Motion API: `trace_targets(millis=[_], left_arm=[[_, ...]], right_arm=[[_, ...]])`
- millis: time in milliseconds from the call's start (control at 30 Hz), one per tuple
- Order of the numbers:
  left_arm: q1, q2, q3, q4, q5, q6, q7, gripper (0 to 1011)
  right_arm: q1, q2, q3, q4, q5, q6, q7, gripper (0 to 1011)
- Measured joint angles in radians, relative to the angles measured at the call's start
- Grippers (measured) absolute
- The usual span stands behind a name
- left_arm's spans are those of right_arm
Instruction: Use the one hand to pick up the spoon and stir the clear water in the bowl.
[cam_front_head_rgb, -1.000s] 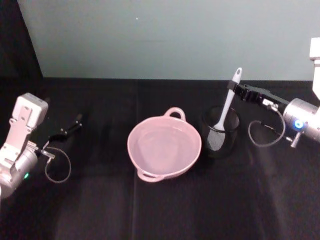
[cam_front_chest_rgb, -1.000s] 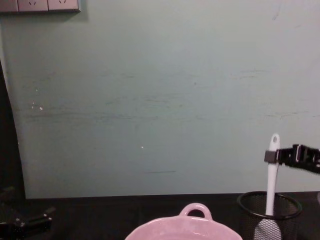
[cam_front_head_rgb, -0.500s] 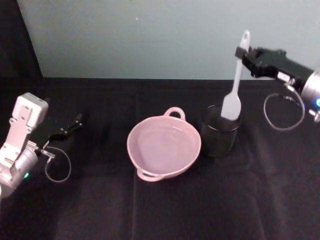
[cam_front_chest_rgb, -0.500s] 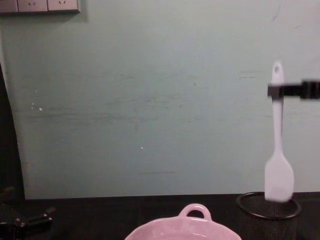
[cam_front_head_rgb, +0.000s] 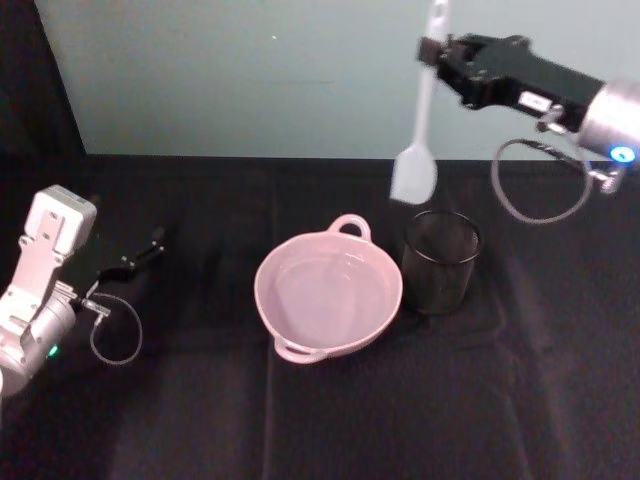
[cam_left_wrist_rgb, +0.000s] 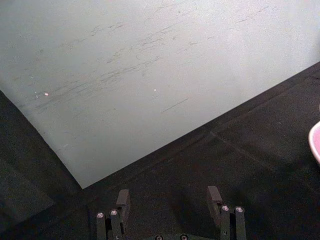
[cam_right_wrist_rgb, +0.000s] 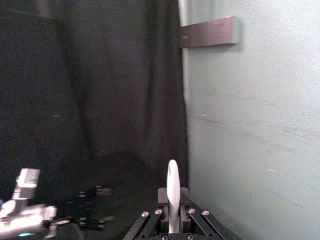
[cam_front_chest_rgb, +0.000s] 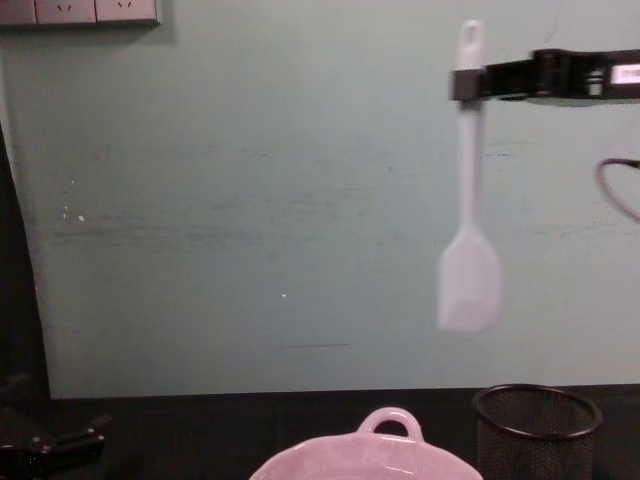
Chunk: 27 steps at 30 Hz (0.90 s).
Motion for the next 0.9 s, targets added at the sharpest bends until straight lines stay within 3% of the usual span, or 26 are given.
trace_targets(millis=[133, 333, 700, 900], left_arm=[[0.0, 0.0, 0.0, 0.0, 0.0, 0.0, 0.0, 1011], [0.0, 0.0, 0.0, 0.0, 0.0, 0.0, 0.0, 1011], [0.0, 0.0, 0.0, 0.0, 0.0, 0.0, 0.0, 1011], [0.0, 0.0, 0.0, 0.0, 0.0, 0.0, 0.0, 1011]], right_arm=[[0.012, -0.032, -0.048, 0.021, 0.0, -0.015, 0.028, 127], [-0.008, -0.097, -0.099, 0.108, -0.02, -0.133, 0.066, 127], [-0.07, -0.142, -0.13, 0.247, -0.12, -0.349, 0.15, 127], [-0.1, -0.147, -0.137, 0.269, -0.159, -0.413, 0.185, 127]])
